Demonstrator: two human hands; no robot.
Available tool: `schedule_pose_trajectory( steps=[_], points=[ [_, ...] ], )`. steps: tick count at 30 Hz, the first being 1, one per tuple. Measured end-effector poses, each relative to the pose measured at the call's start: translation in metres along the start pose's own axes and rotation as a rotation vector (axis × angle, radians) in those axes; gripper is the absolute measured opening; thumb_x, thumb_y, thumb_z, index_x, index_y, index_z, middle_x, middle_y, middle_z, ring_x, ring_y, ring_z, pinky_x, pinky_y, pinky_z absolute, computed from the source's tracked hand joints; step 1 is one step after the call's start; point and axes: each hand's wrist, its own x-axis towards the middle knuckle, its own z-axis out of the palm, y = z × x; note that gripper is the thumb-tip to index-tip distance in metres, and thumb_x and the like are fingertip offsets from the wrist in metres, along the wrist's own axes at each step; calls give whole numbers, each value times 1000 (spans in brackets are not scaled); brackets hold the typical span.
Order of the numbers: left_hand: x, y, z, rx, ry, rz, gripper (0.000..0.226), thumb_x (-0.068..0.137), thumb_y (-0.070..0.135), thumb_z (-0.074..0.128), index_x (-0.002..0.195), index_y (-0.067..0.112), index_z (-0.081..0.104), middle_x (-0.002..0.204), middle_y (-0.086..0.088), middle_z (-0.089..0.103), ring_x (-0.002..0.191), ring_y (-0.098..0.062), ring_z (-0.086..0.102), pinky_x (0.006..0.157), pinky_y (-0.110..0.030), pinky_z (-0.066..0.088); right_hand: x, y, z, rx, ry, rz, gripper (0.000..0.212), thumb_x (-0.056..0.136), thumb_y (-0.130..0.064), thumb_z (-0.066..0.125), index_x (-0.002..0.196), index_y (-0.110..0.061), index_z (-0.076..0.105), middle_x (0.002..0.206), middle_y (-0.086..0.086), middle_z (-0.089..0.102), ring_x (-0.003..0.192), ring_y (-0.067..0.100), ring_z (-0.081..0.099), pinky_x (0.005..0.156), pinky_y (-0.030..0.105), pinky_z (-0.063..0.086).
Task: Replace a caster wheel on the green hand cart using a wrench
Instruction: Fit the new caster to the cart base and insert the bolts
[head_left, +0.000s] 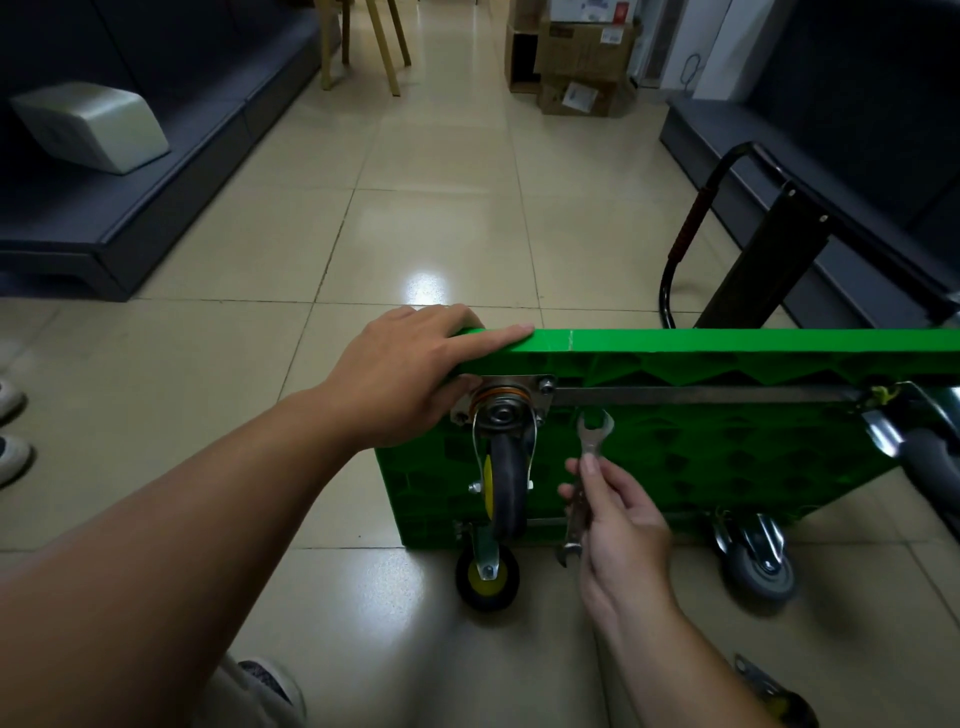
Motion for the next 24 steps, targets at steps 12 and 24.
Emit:
schedule_pose_trajectory(
  steps=[12, 24],
  points=[
    [-1, 0, 1, 11, 13, 4, 69, 101, 31, 59, 160, 46, 27, 127, 2, 59, 105, -22, 56, 80, -32, 33, 14, 6, 23, -130, -131, -290, 9, 90, -5, 72, 97, -10, 74, 88, 3, 78, 78, 12, 73, 70, 17, 55],
    [-1, 1, 1, 3, 9, -6, 69, 101, 31, 60, 160, 46, 28, 127, 1, 59, 105, -24, 57, 82, -37, 40, 28, -41, 16, -667, -184, -746, 10, 88, -12, 76, 96, -18, 76, 88, -8, 75, 86, 11, 71, 78, 15, 50]
  ],
)
